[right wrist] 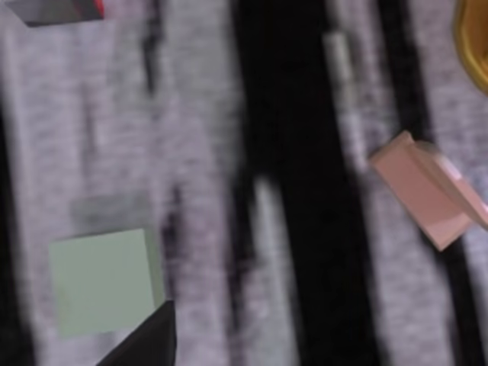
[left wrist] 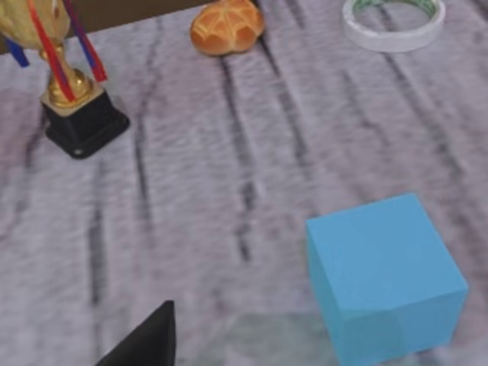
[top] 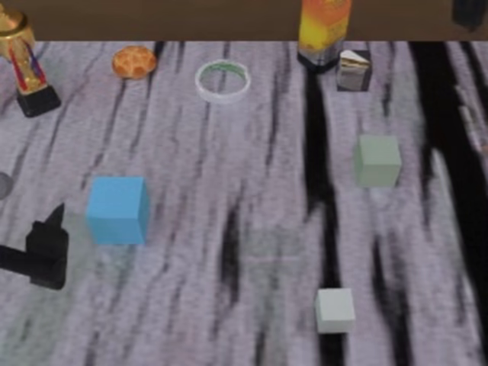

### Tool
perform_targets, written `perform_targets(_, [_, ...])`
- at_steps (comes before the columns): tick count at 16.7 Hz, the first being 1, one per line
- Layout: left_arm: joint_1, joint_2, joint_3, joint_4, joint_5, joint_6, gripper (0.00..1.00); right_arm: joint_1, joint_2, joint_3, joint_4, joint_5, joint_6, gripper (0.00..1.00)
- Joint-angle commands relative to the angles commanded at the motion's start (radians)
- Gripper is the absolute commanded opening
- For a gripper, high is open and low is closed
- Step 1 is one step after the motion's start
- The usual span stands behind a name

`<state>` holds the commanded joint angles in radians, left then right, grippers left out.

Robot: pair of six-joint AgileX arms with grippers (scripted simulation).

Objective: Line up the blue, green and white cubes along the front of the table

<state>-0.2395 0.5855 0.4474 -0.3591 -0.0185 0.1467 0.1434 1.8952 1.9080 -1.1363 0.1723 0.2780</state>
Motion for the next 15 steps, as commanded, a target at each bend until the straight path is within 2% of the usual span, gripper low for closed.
perform_targets(5, [0.143,-0.318,-0.261,0.185,0.007,-0.076,1.00,0.075,0.343,0.234,-0.144,-0.072,0.025,1.00])
perform_targets(10, [0.235,-0.526,-0.409,0.319,0.016,-0.131,1.00,0.133,0.549,0.349,-0.210,-0.144,0.034,1.00])
perform_targets(12, [0.254,-0.571,-0.438,0.350,0.018,-0.143,1.00,0.145,0.588,0.369,-0.220,-0.161,0.035,1.00])
perform_targets(15, [0.259,-0.585,-0.447,0.359,0.018,-0.147,1.00,0.149,0.600,0.376,-0.222,-0.166,0.035,1.00])
